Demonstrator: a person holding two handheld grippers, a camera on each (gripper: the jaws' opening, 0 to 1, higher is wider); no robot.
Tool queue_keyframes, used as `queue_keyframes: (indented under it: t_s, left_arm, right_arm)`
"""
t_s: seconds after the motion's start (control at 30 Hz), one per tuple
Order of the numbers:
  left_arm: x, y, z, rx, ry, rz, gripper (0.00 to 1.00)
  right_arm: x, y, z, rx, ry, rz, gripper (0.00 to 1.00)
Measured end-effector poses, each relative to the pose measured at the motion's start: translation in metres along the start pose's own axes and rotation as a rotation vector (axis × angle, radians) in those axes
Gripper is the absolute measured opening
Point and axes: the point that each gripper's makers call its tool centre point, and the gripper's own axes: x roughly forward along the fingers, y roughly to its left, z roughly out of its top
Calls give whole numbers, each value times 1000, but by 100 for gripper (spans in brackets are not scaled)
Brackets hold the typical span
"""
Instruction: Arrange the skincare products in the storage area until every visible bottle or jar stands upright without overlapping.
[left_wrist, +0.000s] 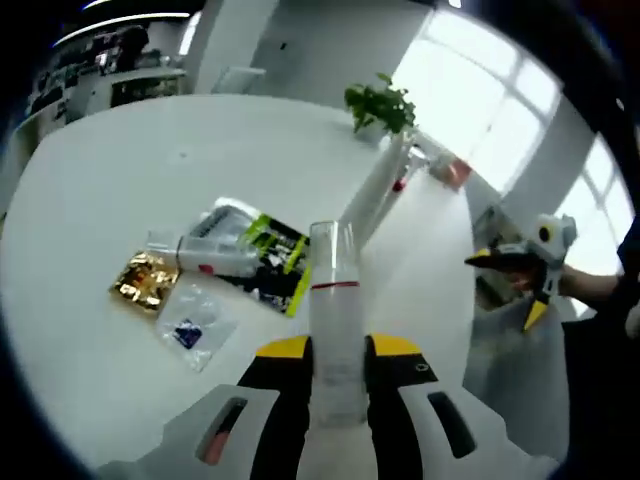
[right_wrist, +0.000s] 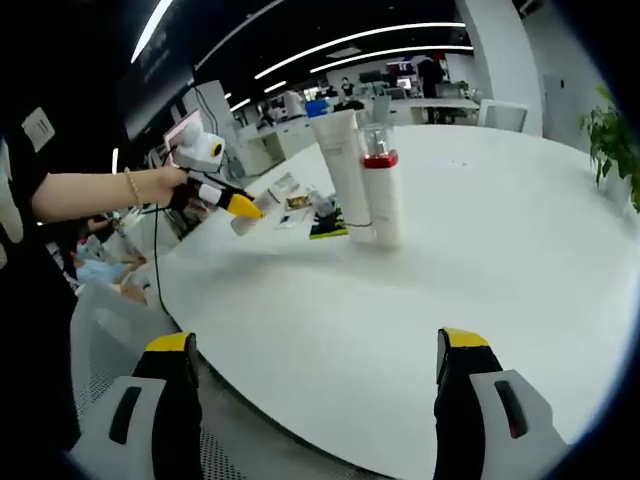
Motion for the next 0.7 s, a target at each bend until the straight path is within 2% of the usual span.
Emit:
queue_keyframes:
  t_s: [0.17, 0.23, 0.3, 0.4, 0.47, 0.57, 0.63, 0.7]
  left_arm:
    - [-10, -21, 12, -62, -87, -77, 25]
    - [-15, -33, 9, -73, -90, -80, 25]
    - [-17, -47, 6, -80, -97, -111, 25]
    - [-20, -66, 1, -100, -115, -157, 25]
    - [-22, -72, -1, -108, -123, -167, 25]
    - [-25, -82, -5, -130, -122, -183, 25]
    - [-28, -94, -4, -145, -140, -221, 25]
    - [-32, -104, -2, -163, -165, -244, 25]
  right_arm:
    - [0, 3, 14, 69, -73, 31, 94]
    - [-1, 6, 21, 105, -110, 38, 93]
    - [-2, 11, 29, 152, -157, 55, 93]
    - [-3, 27, 40, 207, -209, 100, 91]
    - [-3, 35, 45, 209, -219, 121, 89]
    - [-1, 55, 59, 205, -255, 214, 81]
    - [1, 71, 68, 207, -263, 266, 75]
    - [4, 82, 81, 211, -295, 288, 75]
